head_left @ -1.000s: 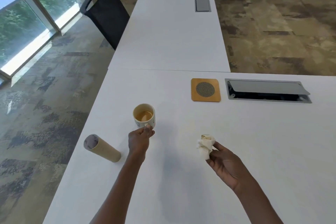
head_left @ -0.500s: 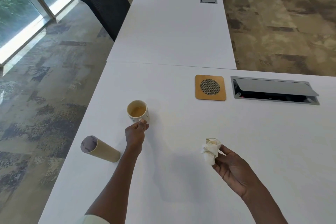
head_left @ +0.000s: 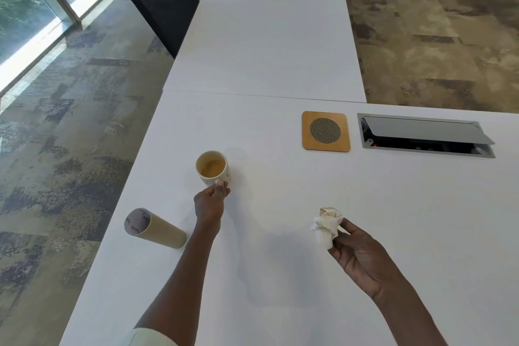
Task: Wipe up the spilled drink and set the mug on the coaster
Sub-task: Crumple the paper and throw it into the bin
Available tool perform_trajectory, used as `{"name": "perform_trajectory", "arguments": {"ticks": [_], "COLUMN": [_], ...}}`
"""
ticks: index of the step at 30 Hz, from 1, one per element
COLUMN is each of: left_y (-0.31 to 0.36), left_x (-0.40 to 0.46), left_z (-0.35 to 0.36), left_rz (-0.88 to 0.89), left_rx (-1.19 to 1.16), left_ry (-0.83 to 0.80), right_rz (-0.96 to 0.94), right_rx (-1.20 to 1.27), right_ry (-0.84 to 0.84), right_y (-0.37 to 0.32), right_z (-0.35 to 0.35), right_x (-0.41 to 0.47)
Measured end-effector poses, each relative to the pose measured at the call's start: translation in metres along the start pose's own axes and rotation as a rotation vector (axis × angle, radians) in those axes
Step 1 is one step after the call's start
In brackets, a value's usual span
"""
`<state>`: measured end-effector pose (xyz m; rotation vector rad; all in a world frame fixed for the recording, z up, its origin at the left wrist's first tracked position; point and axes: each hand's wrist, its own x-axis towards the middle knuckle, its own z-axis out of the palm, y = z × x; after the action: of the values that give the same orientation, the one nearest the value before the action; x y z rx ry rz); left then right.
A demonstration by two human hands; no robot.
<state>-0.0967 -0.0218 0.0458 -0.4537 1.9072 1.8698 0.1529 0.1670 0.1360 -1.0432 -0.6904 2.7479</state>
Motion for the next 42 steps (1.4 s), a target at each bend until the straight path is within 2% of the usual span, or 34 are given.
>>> {"name": "perform_trajectory", "arguments": {"ticks": [6,9,12,13,14,18,21,28,32,35,39,42], "left_y": [0.002,0.001,-0.002,-0.004,-0.006,-0.012,-0.008,0.012,0.018,0.022,0.026,0.024], "left_x": [-0.006,-0.019,-0.047,-0.06,-0.075,-0.138,-0.173,-0.214,-0.229,-0.241,-0.25,-0.255], "left_z": [-0.008,-0.009,-0.004,-0.001,0.001,0.012,0.022,0.033,0.037,0.042,0.045,0.045], "left_rz": [-0.029,-0.056,-0.102,-0.127,-0.146,-0.148,-0.07,0.089,0.131,0.099,0.065,0.071], "left_rx": [-0.14,-0.176,-0.123,-0.078,-0.027,0.121,0.101,0.005,-0.002,-0.035,-0.027,0.055], "left_ry": [-0.04,0.001,0.081,0.064,-0.007,-0.457,-0.609,-0.466,-0.304,-0.246,-0.161,-0.142], "right_rz": [0.003,-0.012,-0.03,-0.035,-0.041,-0.077,-0.117,-0.306,-0.473,-0.553,-0.603,-0.738], "right_rx": [-0.013,-0.02,-0.016,-0.012,-0.008,0.023,0.02,-0.155,-0.466,-0.691,-0.889,-1.002], "right_ry": [-0.007,-0.012,-0.01,-0.014,-0.017,-0.005,0.023,0.122,0.179,0.201,0.029,-0.088], "right_y": [0.006,0.007,0.01,0.01,0.011,0.016,0.021,0.024,0.024,0.023,0.02,0.022], "right_z": [0.0,0.0,0.005,0.007,0.009,0.021,0.03,0.048,0.054,0.051,0.038,0.026], "right_x": [-0.003,-0.006,-0.009,-0.01,-0.011,-0.012,-0.015,-0.03,-0.037,-0.042,-0.052,-0.056]}}
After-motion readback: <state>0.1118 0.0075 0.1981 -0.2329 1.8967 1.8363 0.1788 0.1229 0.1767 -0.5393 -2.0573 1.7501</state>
